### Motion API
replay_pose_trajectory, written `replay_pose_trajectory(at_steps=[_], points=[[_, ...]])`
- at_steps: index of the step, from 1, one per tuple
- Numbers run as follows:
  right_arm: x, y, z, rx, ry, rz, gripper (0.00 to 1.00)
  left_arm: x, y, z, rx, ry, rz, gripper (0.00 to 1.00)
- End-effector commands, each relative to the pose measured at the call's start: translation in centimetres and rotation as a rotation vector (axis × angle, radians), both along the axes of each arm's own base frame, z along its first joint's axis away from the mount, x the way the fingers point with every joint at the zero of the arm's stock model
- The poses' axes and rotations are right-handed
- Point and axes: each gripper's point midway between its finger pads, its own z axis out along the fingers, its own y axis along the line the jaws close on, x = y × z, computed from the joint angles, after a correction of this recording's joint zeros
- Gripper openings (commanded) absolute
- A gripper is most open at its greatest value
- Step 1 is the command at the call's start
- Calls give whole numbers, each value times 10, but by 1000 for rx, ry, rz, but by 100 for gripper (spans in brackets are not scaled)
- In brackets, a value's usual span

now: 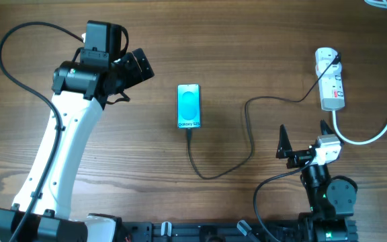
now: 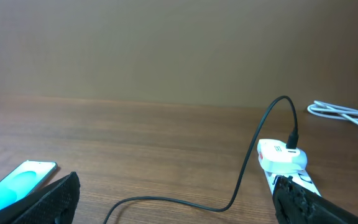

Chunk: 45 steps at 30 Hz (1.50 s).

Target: Plug charger to phone and switch on socket

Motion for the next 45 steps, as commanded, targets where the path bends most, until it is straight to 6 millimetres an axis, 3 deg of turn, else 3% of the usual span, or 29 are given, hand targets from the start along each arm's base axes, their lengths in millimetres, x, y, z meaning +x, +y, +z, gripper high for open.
replay_pose_trajectory(at_steps=[1, 10, 16, 20, 24, 30, 39, 45], points=[[0, -4, 4, -11, -18, -18, 100, 1, 2, -2, 8, 4, 13, 100], [0, -4, 4, -11, -18, -18, 100, -2, 11, 2, 73, -7, -1, 100], [0, -4, 4, -11, -18, -18, 100, -30, 21, 10, 117, 16, -8, 100], [0, -4, 4, -12, -18, -18, 100, -42, 23, 4, 123, 7, -23, 100], [0, -4, 4, -12, -18, -18, 100, -56, 20, -16, 102, -12, -56, 100], [0, -4, 4, -11, -18, -18, 100, -79, -5, -34, 95, -126, -358, 100], [0, -4, 4, -11, -18, -18, 100, -118, 5, -29, 98, -246, -352, 100], [0, -4, 4, -12, -18, -19, 100, -135, 19, -38, 100, -317, -302, 100]])
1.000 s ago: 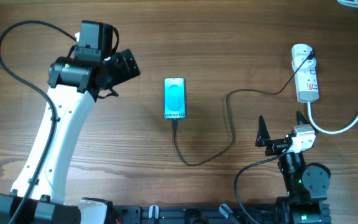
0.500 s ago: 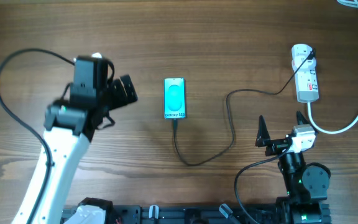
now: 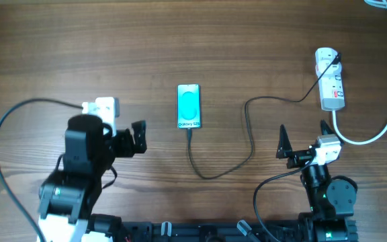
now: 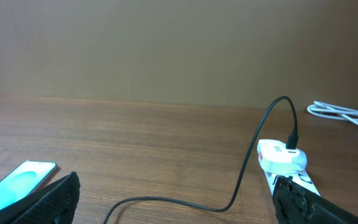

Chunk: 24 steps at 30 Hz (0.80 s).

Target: Plug charger to phone and switch on socket

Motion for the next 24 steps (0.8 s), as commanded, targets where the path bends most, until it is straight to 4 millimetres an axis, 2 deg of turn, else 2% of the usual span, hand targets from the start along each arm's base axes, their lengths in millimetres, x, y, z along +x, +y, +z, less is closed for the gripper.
replay_pose_trajectory(at_steps=[1, 7, 17, 24], points=[[0, -4, 4, -12, -17, -18, 100, -12, 9, -13, 3, -25, 12, 100], [0, -4, 4, -12, -17, -18, 100, -22, 12, -21, -33, -111, 19, 100], [0, -4, 4, -11, -17, -18, 100, -36, 6, -13, -109, -300, -22, 100], [0, -4, 4, -11, -17, -18, 100, -35, 6, -11, -122, -423, -36, 100]])
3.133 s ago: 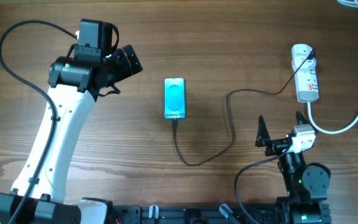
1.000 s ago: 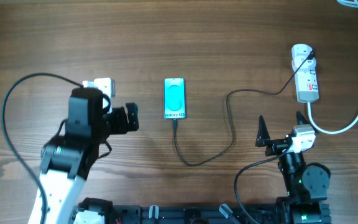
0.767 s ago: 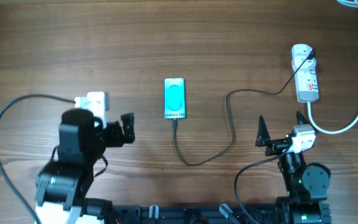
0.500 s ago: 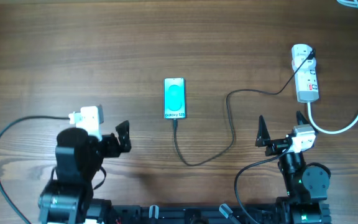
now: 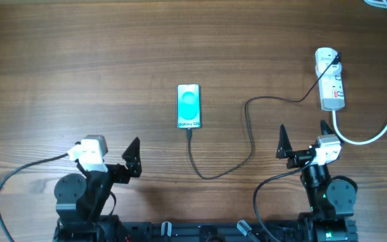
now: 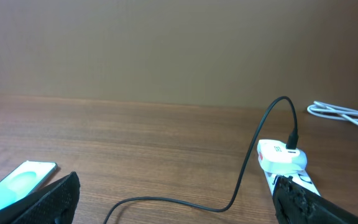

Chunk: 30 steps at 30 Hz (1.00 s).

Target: Plug charger to phone and switch on socket

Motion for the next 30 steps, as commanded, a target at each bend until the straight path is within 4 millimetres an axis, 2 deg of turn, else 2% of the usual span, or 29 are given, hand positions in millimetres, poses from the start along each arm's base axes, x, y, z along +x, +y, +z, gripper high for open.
replay_pose_trajectory(at_steps=[1, 18, 30], points=[[0, -3, 4, -12, -17, -18, 100, 1, -7, -4, 0, -61, -50, 100], [0, -4, 4, -11, -17, -18, 100, 17, -11, 5, 6, -294, -73, 100], [0, -3, 4, -12, -17, -18, 100, 25, 5, 11, 26, -378, 22, 100]])
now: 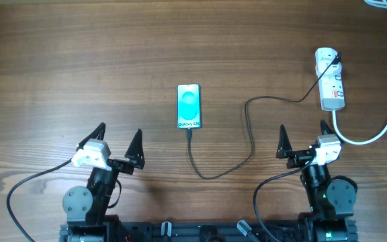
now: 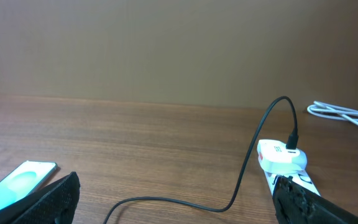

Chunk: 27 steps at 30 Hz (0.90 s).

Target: Plug charger to phone and switch on socket

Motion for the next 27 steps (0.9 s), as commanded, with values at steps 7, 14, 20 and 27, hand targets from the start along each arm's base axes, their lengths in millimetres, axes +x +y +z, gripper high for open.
replay_pose_trajectory(at_steps=[7, 14, 20, 27], points=[[0, -4, 4, -11, -17, -18, 100, 6, 16, -7, 14, -37, 92, 100], [0, -4, 4, -12, -17, -18, 100, 8, 28, -28, 17, 49, 160, 100], [0, -4, 4, -12, -17, -18, 100, 8, 31, -36, 81, 71, 176, 100], [0, -4, 4, -11, -17, -18, 100, 8, 45, -37, 171, 69, 257, 100]])
